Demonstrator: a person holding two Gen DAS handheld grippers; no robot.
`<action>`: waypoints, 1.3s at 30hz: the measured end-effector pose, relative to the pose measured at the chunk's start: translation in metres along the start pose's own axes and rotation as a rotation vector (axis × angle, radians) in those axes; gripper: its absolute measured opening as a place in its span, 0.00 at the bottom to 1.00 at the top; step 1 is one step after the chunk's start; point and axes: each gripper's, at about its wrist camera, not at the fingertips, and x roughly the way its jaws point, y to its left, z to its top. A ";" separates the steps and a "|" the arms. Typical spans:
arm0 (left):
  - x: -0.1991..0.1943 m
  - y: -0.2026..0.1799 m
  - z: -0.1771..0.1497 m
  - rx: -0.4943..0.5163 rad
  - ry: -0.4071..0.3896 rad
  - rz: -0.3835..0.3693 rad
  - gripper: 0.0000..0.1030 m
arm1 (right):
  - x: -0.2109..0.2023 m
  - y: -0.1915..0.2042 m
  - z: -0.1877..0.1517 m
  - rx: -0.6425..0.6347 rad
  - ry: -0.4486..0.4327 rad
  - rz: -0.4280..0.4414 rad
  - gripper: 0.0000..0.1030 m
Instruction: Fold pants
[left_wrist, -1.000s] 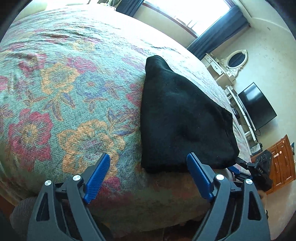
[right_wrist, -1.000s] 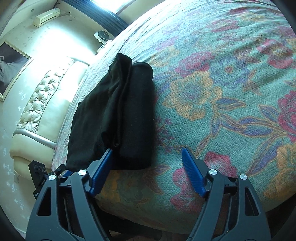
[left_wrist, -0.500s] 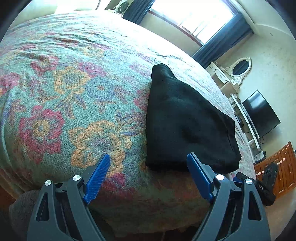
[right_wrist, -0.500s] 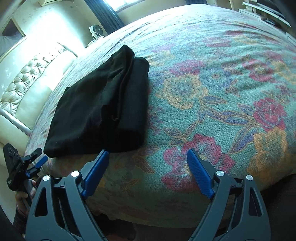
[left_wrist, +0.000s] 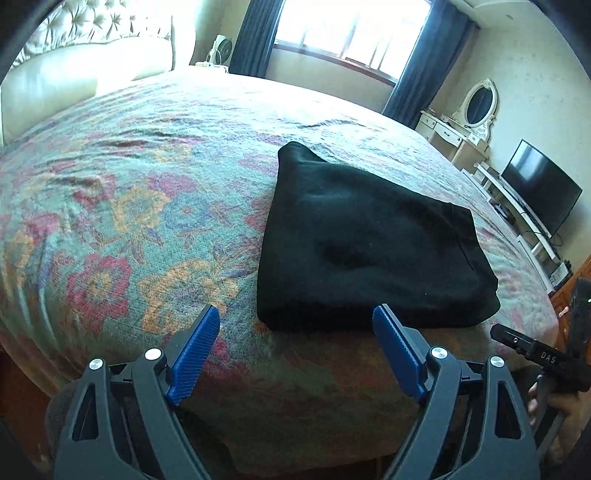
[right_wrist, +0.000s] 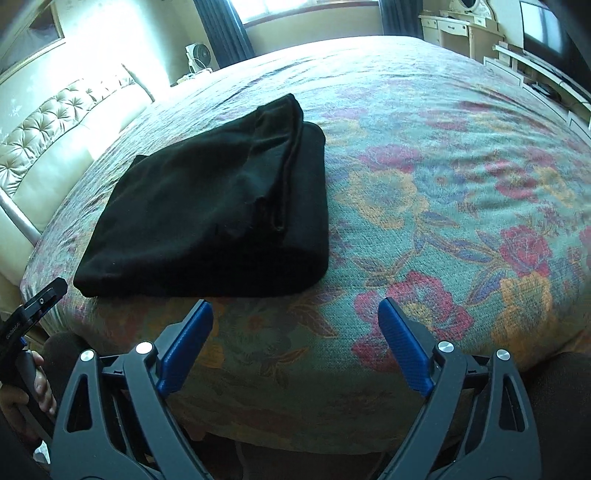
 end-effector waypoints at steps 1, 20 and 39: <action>-0.003 -0.004 0.000 0.009 -0.013 0.014 0.81 | -0.001 0.004 0.001 -0.012 -0.006 0.001 0.88; 0.000 -0.030 -0.003 0.095 -0.059 0.154 0.83 | -0.002 0.034 0.004 -0.075 -0.044 0.026 0.88; 0.007 -0.033 -0.009 0.124 -0.018 0.210 0.83 | -0.003 0.035 0.002 -0.068 -0.047 0.030 0.88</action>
